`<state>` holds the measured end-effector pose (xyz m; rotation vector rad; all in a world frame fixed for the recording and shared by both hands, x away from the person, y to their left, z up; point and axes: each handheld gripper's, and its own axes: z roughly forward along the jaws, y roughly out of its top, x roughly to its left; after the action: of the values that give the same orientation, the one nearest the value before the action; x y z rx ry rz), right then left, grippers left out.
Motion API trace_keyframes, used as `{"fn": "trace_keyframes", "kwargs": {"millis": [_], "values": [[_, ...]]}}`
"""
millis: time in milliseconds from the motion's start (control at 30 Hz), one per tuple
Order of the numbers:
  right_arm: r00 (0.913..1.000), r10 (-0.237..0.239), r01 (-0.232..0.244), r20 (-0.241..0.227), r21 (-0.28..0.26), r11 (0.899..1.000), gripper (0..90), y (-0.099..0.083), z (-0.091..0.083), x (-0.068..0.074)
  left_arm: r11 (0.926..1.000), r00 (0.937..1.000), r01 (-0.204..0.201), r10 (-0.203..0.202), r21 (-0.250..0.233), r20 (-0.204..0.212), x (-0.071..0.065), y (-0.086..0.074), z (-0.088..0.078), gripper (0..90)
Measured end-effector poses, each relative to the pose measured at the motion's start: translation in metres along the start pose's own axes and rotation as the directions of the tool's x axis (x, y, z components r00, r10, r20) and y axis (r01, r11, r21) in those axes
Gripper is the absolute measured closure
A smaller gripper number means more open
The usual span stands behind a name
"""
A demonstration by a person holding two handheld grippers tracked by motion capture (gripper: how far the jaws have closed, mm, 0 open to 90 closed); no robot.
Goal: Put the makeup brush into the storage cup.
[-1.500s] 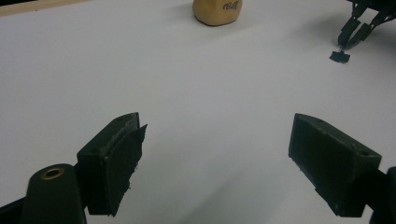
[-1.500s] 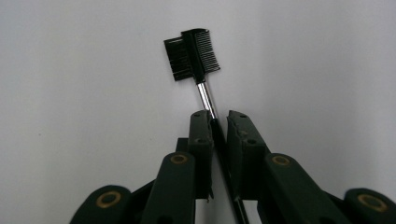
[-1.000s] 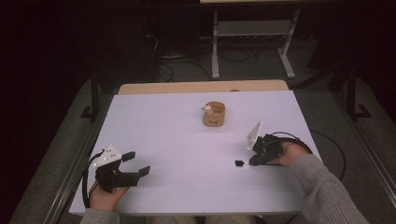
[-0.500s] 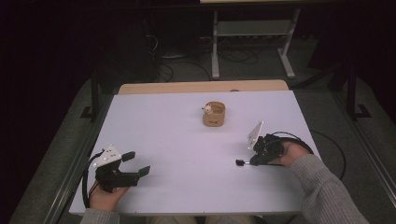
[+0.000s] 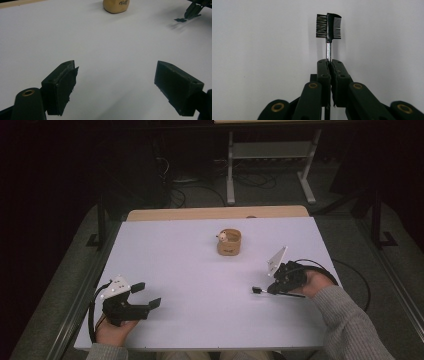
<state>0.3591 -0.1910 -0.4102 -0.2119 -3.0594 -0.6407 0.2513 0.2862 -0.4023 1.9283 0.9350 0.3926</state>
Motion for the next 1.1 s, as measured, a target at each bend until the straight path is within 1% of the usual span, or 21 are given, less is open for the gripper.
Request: {"fn": "trace_keyframes", "kwargs": {"millis": [33, 67, 133, 167, 200, 233, 300, 367, 400, 467, 567, 600, 700, 867, 1033, 1067, 1100], "values": [[1.0000, -0.005, 0.005, 0.005, -0.007, 1.000, 85.0, 0.000, -0.001, 0.000, 1.0000, 1.0000, -0.001, 0.001, 0.000, 0.000, 0.000, 0.000, 0.000, 16.7], [1.0000, 0.002, -0.002, 0.007, -0.021, 1.000, 85.0, 0.000, -0.004, 0.000, 1.0000, 1.0000, 0.001, -0.001, 0.001, 0.000, 0.000, 0.000, 0.000, 16.7], [1.0000, 0.000, 0.000, 0.009, -0.031, 1.000, 85.0, 0.000, -0.005, 0.000, 1.0000, 1.0000, 0.000, 0.000, 0.001, -0.001, 0.000, 0.000, 0.000, 16.7], [1.0000, 0.003, -0.003, 0.008, -0.041, 0.999, 85.0, 0.000, -0.006, 0.000, 1.0000, 1.0000, 0.001, -0.001, 0.001, 0.001, 0.000, 0.000, 0.000, 16.7], [0.9998, 0.012, -0.011, 0.017, -0.056, 0.998, 85.0, 0.000, -0.009, 0.000, 1.0000, 1.0000, 0.001, -0.001, 0.001, 0.000, 0.000, 0.000, 0.000, 16.7], [0.9998, 0.012, -0.011, 0.017, -0.056, 0.998, 85.0, 0.000, -0.009, 0.000, 1.0000, 1.0000, 0.001, -0.001, 0.001, 0.001, 0.000, 0.000, 0.000, 16.7], [0.9997, 0.014, -0.012, 0.020, -0.074, 0.997, 85.0, -0.001, -0.012, 0.000, 1.0000, 1.0000, 0.001, -0.001, 0.001, 0.002, -0.001, 0.000, 0.000, 16.8], [0.9994, 0.025, -0.023, 0.022, -0.089, 0.996, 85.0, -0.001, -0.015, 0.001, 1.0000, 1.0000, -0.001, 0.001, 0.002, 0.003, 0.000, 0.000, 0.001, 16.8], [0.9992, 0.028, -0.024, 0.028, -0.112, 0.993, 85.0, 0.000, -0.018, 0.001, 1.0000, 1.0000, -0.004, 0.004, 0.005, 0.003, 0.000, 0.000, 0.001, 16.8], [0.9991, 0.033, -0.030, 0.025, -0.119, 0.992, 85.0, 0.000, -0.020, 0.002, 1.0000, 1.0000, -0.001, 0.001, 0.006, 0.003, -0.001, 0.001, 0.001, 16.8], [0.9987, 0.046, -0.042, 0.021, -0.156, 0.987, 85.0, 0.001, -0.024, 0.003, 0.9999, 0.9999, -0.010, 0.010, 0.005, 0.005, -0.001, 0.001, 0.001, 16.8], [0.9985, 0.049, -0.044, 0.023, -0.178, 0.983, 85.0, 0.003, -0.027, 0.005, 0.9999, 0.9999, -0.010, 0.010, 0.004, 0.006, -0.002, 0.001, 0.001, 16.8], [0.9985, 0.050, -0.046, 0.021, -0.188, 0.981, 85.0, 0.004, -0.029, 0.007, 0.9999, 0.9999, -0.011, 0.011, 0.009, 0.013, -0.003, 0.002, 0.002, 17.0], [0.9987, 0.045, -0.038, 0.026, -0.230, 0.972, 85.0, 0.007, -0.034, 0.011, 0.9999, 0.9995, -0.011, 0.011, -0.001, 0.029, -0.006, 0.004, 0.003, 17.2], [0.9987, 0.043, -0.035, 0.026, -0.269, 0.963, 85.0, 0.009, -0.037, 0.014, 0.9994, 0.9984, -0.036, 0.036, 0.001, 0.044, -0.010, 0.008, 0.005, 17.8], [0.9988, 0.040, -0.031, 0.027, -0.274, 0.961, 85.0, 0.009, -0.038, 0.014, 0.9997, 0.9983, -0.024, 0.025, -0.005, 0.052, -0.011, 0.009, 0.006, 18.2], [0.9987, 0.046, -0.038, 0.022, -0.281, 0.959, 85.0, 0.009, -0.039, 0.014, 0.9997, 0.9981, -0.024, 0.025, -0.009, 0.056, -0.012, 0.010, 0.006, 18.4]]}}
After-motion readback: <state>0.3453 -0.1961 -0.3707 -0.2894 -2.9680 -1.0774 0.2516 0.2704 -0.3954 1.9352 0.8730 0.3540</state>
